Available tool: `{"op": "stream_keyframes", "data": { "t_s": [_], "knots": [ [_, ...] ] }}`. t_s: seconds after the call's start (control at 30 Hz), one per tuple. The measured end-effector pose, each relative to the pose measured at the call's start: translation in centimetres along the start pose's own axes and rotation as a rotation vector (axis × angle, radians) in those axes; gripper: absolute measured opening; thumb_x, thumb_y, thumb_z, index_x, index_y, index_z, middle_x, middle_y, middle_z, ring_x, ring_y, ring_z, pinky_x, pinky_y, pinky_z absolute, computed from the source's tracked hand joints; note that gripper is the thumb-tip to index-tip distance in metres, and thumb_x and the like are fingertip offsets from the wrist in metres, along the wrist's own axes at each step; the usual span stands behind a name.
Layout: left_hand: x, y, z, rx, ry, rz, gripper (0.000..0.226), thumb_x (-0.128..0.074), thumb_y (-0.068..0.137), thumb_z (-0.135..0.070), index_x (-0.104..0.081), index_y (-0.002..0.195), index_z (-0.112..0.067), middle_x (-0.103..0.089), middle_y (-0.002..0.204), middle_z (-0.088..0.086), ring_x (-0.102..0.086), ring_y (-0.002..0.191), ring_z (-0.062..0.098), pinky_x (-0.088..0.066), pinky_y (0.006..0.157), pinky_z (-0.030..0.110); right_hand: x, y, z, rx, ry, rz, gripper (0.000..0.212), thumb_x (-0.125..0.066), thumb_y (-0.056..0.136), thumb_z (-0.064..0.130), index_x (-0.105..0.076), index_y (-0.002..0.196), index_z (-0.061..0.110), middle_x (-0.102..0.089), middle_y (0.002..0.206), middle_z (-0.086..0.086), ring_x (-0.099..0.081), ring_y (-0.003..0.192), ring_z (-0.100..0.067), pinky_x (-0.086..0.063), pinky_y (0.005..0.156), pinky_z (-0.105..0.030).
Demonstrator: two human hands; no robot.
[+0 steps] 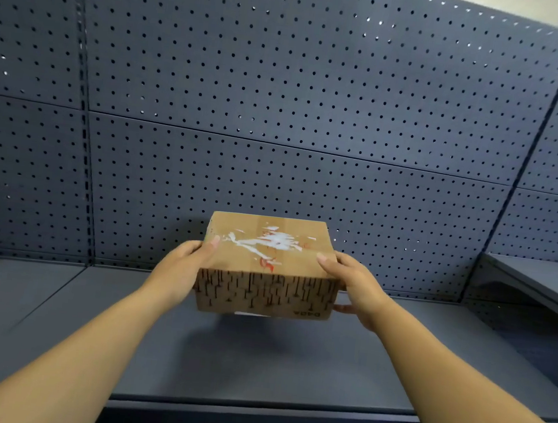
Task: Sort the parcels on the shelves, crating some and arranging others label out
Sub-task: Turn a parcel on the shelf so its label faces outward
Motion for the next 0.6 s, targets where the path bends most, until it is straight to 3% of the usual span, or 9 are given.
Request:
{"op": "stream_keyframes", "data": {
  "t_s": [0.1,0.17,0.23,0.3,0.37,0.47,0.53,0.6],
  "knots": [
    [0.8,-0.2,-1.3,-0.037,-0.033,-0.014,0.037,-0.042,0.090,-0.063,-0.056,0.107,-0.033,-0.062,0.104,-0.012,-0.057,0.098,0.015,-0.040,0.082,0.035,-0.4,-0.7,1.3,0.008,-0.051,0.068,0.020,-0.048,0.093,0.049,-0.058,0.110,0.043,-0.061,0.110,0.012,-0.053,0.102,-0.011,-0.039,0.096,-0.053],
    [1.4,-0.3,-2.2,-0.053,-0.033,-0.025,0.039,-0.045,0.089,-0.061,-0.056,0.110,-0.030,-0.061,0.105,-0.012,-0.057,0.097,0.013,-0.042,0.080,0.034,-0.4,-0.7,2.2,0.024,-0.074,0.067,0.020,-0.048,0.093,0.049,-0.056,0.110,0.042,-0.060,0.110,0.013,-0.054,0.105,-0.014,-0.039,0.098,-0.054],
    [1.7,-0.2,-3.0,-0.070,-0.024,-0.026,0.040,-0.050,0.088,-0.059,-0.058,0.111,-0.027,-0.063,0.107,-0.010,-0.059,0.097,0.013,-0.047,0.083,0.036,-0.2,-0.5,3.0,0.034,-0.100,0.026,0.028,-0.050,0.092,0.051,-0.054,0.116,0.035,-0.060,0.114,0.009,-0.054,0.110,-0.019,-0.042,0.096,-0.053],
    [1.8,-0.1,-3.7,-0.076,0.001,-0.022,0.039,-0.051,0.088,-0.058,-0.061,0.111,-0.028,-0.065,0.107,-0.009,-0.061,0.100,0.016,-0.047,0.085,0.036,0.1,-0.2,3.8,0.044,-0.084,-0.039,0.034,-0.049,0.092,0.055,-0.060,0.110,0.028,-0.063,0.112,0.005,-0.059,0.100,-0.016,-0.050,0.083,-0.043],
    [1.7,0.1,-4.1,-0.059,0.055,-0.019,0.043,-0.049,0.089,-0.059,-0.065,0.110,-0.026,-0.067,0.106,-0.007,-0.061,0.099,0.016,-0.045,0.080,0.032,0.6,0.2,4.4,0.033,-0.111,-0.119,0.053,-0.044,0.090,0.064,-0.067,0.105,0.019,-0.069,0.107,-0.001,-0.064,0.092,-0.016,-0.053,0.075,-0.037],
    [1.9,0.7,-4.0,0.001,0.159,-0.043,0.053,-0.047,0.087,-0.064,-0.070,0.100,-0.017,-0.070,0.101,0.000,-0.061,0.087,0.015,-0.043,0.072,0.030,1.3,1.3,4.1,-0.043,-0.218,-0.182,0.076,-0.036,0.084,0.076,-0.069,0.106,0.011,-0.071,0.105,-0.011,-0.067,0.096,-0.027,-0.052,0.093,-0.046],
    [2.3,1.1,-3.4,0.075,0.217,-0.076,0.069,-0.047,0.083,-0.070,-0.070,0.096,-0.007,-0.071,0.098,0.013,-0.061,0.077,0.020,-0.043,0.071,0.034,1.4,1.7,3.5,-0.117,-0.237,-0.158,0.070,-0.036,0.086,0.074,-0.066,0.107,0.014,-0.069,0.106,-0.009,-0.064,0.097,-0.028,-0.049,0.095,-0.045],
    [2.5,1.4,-2.8,0.143,0.268,-0.095,0.077,-0.048,0.081,-0.072,-0.067,0.101,-0.001,-0.069,0.093,0.015,-0.059,0.073,0.022,-0.044,0.067,0.033,1.0,1.5,2.7,-0.213,-0.253,-0.089,0.053,-0.037,0.090,0.068,-0.060,0.102,0.021,-0.066,0.102,-0.004,-0.060,0.092,-0.024,-0.049,0.090,-0.043]
  ]
}}
Point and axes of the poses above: each hand's wrist, its own y-axis towards the middle knuckle, its own x-axis out of the back of the hand, z = x × y, the point moved 9 cm from there along y, towards the middle knuckle
